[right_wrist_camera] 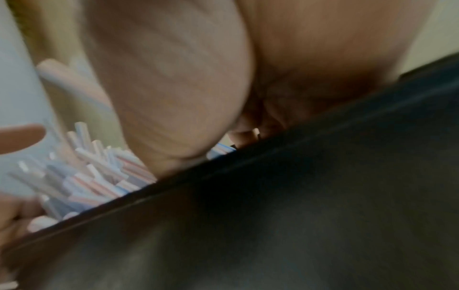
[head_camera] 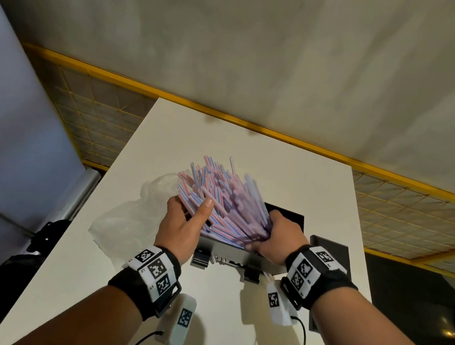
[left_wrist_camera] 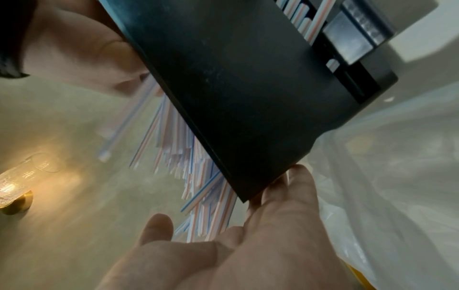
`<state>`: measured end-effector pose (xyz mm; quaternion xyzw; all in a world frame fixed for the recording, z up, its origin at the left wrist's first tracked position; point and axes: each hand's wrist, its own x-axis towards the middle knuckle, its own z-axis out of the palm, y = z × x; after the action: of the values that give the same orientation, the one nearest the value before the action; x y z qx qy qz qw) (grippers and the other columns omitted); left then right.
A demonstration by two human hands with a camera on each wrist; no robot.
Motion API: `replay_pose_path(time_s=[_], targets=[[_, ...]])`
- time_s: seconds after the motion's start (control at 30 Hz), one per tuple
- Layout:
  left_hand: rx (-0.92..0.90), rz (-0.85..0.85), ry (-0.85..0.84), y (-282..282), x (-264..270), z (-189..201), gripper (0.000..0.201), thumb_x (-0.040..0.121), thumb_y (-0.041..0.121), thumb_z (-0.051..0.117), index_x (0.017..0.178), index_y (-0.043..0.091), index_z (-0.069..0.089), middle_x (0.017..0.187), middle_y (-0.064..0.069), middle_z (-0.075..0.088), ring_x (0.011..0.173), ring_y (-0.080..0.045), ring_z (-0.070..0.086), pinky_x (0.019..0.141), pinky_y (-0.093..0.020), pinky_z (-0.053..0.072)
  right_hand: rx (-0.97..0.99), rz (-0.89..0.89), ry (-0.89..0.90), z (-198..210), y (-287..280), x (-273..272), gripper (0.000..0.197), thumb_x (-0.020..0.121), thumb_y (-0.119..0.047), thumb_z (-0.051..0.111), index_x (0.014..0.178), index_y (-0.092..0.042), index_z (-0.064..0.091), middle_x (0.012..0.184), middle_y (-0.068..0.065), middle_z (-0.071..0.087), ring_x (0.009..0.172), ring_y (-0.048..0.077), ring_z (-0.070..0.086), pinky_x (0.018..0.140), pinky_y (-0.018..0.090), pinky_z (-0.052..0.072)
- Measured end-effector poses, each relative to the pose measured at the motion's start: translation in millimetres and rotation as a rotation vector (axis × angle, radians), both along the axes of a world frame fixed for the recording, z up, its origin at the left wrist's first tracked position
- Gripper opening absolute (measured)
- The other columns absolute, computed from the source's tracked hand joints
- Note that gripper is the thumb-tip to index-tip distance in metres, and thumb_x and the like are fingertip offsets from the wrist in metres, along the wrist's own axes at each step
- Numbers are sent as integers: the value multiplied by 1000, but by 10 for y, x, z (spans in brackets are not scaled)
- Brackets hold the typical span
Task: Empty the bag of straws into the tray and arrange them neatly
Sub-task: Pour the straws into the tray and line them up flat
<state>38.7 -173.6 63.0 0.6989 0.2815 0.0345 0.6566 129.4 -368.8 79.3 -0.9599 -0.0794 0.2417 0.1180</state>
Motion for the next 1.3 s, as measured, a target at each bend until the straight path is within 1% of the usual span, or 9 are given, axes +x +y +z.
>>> replay_pose_path(time_s=[0.13, 0.3, 0.5, 0.63, 0.87, 0.97, 1.07, 1.17, 1.3], targets=[[7, -5, -1, 15, 0, 0, 108, 66, 91, 49, 140, 13, 40, 136, -2, 57, 129, -24, 51, 110, -41, 39, 64, -8, -19, -3, 47, -27, 62, 70, -44, 88, 104, -17, 44, 90, -5, 56, 87, 20, 58, 71, 28, 43], [-46, -18, -33, -23, -13, 28, 98, 84, 76, 53, 154, 14, 24, 142, 15, 37, 132, -5, 36, 111, -25, 26, 37, 55, -18, -37, 123, 49, 71, 67, -49, 89, 115, -17, 49, 105, 2, 55, 96, 23, 55, 78, 27, 40], [-80, -38, -87, -50, -24, 38, 131, 54, 100, 49, 156, 21, 24, 149, 10, 44, 140, -12, 41, 120, -38, 29, 196, 277, -156, 146, 305, 44, 31, 89, -30, 72, 105, -19, 48, 92, 6, 56, 83, 29, 54, 59, 25, 31], [-50, -49, -80, -44, -15, 47, 88, 60, 85, 56, 131, 37, 34, 123, 27, 54, 117, -3, 55, 105, -28, 36, 256, 313, -191, 220, 345, 80, 54, 75, -52, 82, 102, -15, 52, 89, 5, 58, 82, 27, 54, 64, 32, 34], [-24, -86, -34, -63, -29, 77, 80, 66, 73, 68, 123, 32, 31, 116, 24, 50, 113, -8, 50, 98, -25, 33, 59, 189, -314, 228, 38, 50, 74, 68, -60, 82, 126, -23, 55, 107, 3, 48, 101, 27, 50, 80, 35, 46], [-18, -79, -18, -88, -15, 54, 73, 71, 67, 69, 122, 31, 32, 118, 21, 52, 115, -11, 50, 99, -26, 34, 167, 45, -198, 163, -96, -32, 45, 73, -41, 86, 96, -19, 55, 86, -2, 57, 78, 19, 56, 63, 28, 41], [-7, -59, -13, -111, -4, 5, 69, 76, 64, 74, 122, 29, 36, 124, 14, 57, 118, -13, 54, 100, -28, 37, 191, 87, -56, 24, -170, -129, 39, 83, -51, 75, 68, -19, 60, 62, -5, 57, 59, 13, 53, 54, 24, 38], [22, -65, 28, -128, 2, 34, 89, 61, 80, 66, 124, 25, 36, 129, 9, 54, 120, -16, 53, 100, -29, 37, 185, 136, -31, -49, -166, -176, 56, 84, -69, 60, 75, -14, 64, 63, -3, 57, 58, 13, 52, 56, 27, 40], [82, -72, 143, -161, 41, 93, 92, 79, 68, 67, 141, 12, 27, 124, 5, 42, 113, -14, 46, 94, -27, 34, 124, 286, 80, -11, -64, -163, 66, 75, -72, 67, 77, -6, 59, 64, 4, 49, 59, 19, 46, 58, 32, 37]])
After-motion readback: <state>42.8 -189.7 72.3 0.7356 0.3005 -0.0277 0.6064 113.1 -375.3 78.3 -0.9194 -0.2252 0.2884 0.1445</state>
